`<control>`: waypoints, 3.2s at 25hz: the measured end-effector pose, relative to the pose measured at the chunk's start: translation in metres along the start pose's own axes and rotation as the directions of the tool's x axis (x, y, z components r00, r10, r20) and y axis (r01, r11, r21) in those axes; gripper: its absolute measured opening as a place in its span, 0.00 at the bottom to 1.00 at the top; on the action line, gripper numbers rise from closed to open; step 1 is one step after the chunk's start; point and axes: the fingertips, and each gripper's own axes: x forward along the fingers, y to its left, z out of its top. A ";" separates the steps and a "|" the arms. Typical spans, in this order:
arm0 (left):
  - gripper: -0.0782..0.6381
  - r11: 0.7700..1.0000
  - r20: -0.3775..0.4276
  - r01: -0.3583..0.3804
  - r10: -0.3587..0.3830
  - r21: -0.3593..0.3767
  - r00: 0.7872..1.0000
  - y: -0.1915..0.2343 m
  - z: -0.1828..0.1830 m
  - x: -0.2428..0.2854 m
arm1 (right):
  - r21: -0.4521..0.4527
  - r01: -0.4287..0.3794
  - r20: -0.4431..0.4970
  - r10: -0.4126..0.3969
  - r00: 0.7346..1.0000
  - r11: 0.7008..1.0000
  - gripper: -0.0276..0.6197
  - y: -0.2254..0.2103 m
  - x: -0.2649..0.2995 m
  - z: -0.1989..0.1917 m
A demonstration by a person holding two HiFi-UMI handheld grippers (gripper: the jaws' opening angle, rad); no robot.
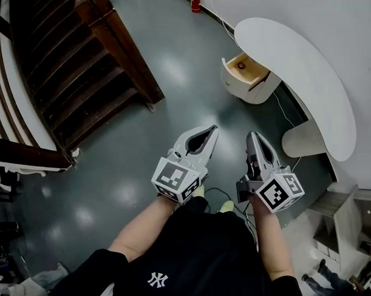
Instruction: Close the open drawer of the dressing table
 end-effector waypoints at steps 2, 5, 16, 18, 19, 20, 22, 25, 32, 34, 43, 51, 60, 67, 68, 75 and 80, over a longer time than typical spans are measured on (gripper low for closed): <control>0.12 1.000 -0.001 0.004 -0.004 -0.008 1.000 0.018 0.000 0.002 | 0.001 0.020 -0.001 -0.020 1.000 1.000 0.07 0.000 0.014 -0.003; 0.12 1.000 -0.007 0.016 -0.016 -0.016 1.000 0.041 -0.001 0.003 | 0.001 0.045 0.005 -0.045 0.999 0.999 0.07 0.001 0.032 -0.008; 0.12 0.996 -0.028 0.073 -0.074 -0.049 0.997 0.066 -0.010 0.036 | 0.001 0.094 -0.018 -0.094 0.995 0.996 0.07 -0.014 0.075 -0.014; 0.12 0.996 -0.033 0.074 -0.076 -0.051 0.997 0.072 -0.013 0.046 | 0.002 0.090 -0.029 -0.090 0.996 0.996 0.07 -0.021 0.088 -0.015; 0.12 0.996 -0.037 0.072 -0.074 -0.050 0.997 0.075 -0.015 0.051 | 0.005 0.086 -0.034 -0.085 0.996 0.996 0.07 -0.025 0.094 -0.015; 0.12 0.996 -0.040 0.069 -0.071 -0.048 0.997 0.079 -0.016 0.058 | 0.008 0.080 -0.038 -0.079 0.996 0.997 0.07 -0.029 0.100 -0.015; 0.12 0.997 -0.046 0.063 -0.065 -0.039 0.997 0.086 -0.018 0.073 | 0.017 0.066 -0.045 -0.065 0.997 0.998 0.07 -0.041 0.114 -0.013; 0.12 0.998 -0.058 0.052 -0.054 -0.033 0.997 0.097 -0.023 0.099 | 0.036 0.061 -0.072 -0.058 0.996 0.998 0.07 -0.065 0.134 -0.010; 0.12 1.000 -0.090 -0.015 0.012 -0.027 0.996 0.134 -0.026 0.160 | 0.066 0.034 -0.143 -0.025 0.989 0.997 0.07 -0.114 0.191 0.005; 0.12 0.999 -0.095 -0.035 0.033 -0.024 0.995 0.144 -0.026 0.177 | 0.068 0.023 -0.158 -0.012 0.987 0.997 0.07 -0.128 0.205 0.012; 0.12 0.995 -0.118 -0.099 0.098 -0.002 0.988 0.183 -0.037 0.240 | 0.103 0.048 -0.199 -0.027 0.980 0.993 0.07 -0.194 0.253 0.012; 0.12 0.998 -0.187 -0.061 0.054 -0.030 0.981 0.220 -0.087 0.289 | 0.146 0.189 -0.241 -0.150 0.959 0.971 0.08 -0.261 0.286 -0.032; 0.12 0.999 -0.255 0.019 -0.028 -0.037 0.967 0.273 -0.172 0.338 | 0.260 0.371 -0.232 -0.315 0.920 0.892 0.12 -0.345 0.327 -0.116; 0.12 0.997 -0.279 0.050 -0.066 -0.066 0.958 0.303 -0.229 0.352 | 0.337 0.471 -0.240 -0.409 0.880 0.816 0.14 -0.398 0.344 -0.181; 0.12 0.996 -0.283 0.054 -0.072 -0.070 0.956 0.306 -0.237 0.354 | 0.351 0.477 -0.238 -0.417 0.878 0.806 0.15 -0.405 0.346 -0.189; 0.12 0.993 -0.300 0.073 -0.096 -0.087 0.949 0.322 -0.284 0.358 | 0.438 0.502 -0.207 -0.459 0.864 0.746 0.17 -0.445 0.359 -0.231; 0.12 0.992 -0.308 0.086 -0.110 -0.091 0.945 0.332 -0.308 0.366 | 0.475 0.490 -0.176 -0.466 0.867 0.731 0.19 -0.469 0.376 -0.249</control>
